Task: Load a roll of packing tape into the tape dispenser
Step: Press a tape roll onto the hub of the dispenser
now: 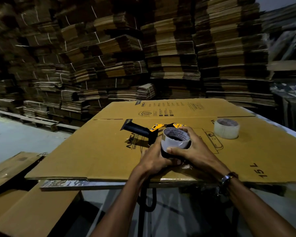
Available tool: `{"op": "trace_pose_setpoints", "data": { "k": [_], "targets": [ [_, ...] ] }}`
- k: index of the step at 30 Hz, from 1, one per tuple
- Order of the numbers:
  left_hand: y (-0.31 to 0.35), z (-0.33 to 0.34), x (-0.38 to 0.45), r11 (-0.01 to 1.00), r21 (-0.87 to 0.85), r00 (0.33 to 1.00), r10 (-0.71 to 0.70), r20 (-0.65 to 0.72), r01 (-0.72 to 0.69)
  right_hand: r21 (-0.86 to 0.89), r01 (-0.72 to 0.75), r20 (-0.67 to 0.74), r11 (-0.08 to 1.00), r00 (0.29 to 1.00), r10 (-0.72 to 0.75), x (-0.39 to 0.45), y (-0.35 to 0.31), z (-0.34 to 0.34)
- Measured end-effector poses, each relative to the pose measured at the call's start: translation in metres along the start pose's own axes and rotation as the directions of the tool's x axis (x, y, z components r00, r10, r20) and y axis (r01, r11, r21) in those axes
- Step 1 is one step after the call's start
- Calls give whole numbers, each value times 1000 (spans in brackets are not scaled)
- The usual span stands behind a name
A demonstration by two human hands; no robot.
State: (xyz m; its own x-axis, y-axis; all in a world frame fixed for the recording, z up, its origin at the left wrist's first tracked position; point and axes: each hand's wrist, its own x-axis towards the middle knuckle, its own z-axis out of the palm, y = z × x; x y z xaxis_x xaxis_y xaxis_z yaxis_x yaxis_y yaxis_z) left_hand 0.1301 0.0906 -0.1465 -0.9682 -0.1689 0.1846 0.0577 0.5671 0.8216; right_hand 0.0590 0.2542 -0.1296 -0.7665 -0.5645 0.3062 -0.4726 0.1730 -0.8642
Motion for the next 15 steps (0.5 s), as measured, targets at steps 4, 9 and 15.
{"op": "trace_pose_setpoints", "data": {
  "k": [4,9,15],
  "targets": [
    [1,-1,-1,1000,4,1000,12,8,-12,7,-31,36,1000,999,31,2,-2,-2],
    [0,0,-2,1000,-5,1000,-1,-7,1,-67,-68,7,995,998,68,-3,-4,5],
    [-1,-1,-1,1000,4,1000,-16,-12,16,1,-20,-167,1000,986,20,-7,0,24]
  ]
}}
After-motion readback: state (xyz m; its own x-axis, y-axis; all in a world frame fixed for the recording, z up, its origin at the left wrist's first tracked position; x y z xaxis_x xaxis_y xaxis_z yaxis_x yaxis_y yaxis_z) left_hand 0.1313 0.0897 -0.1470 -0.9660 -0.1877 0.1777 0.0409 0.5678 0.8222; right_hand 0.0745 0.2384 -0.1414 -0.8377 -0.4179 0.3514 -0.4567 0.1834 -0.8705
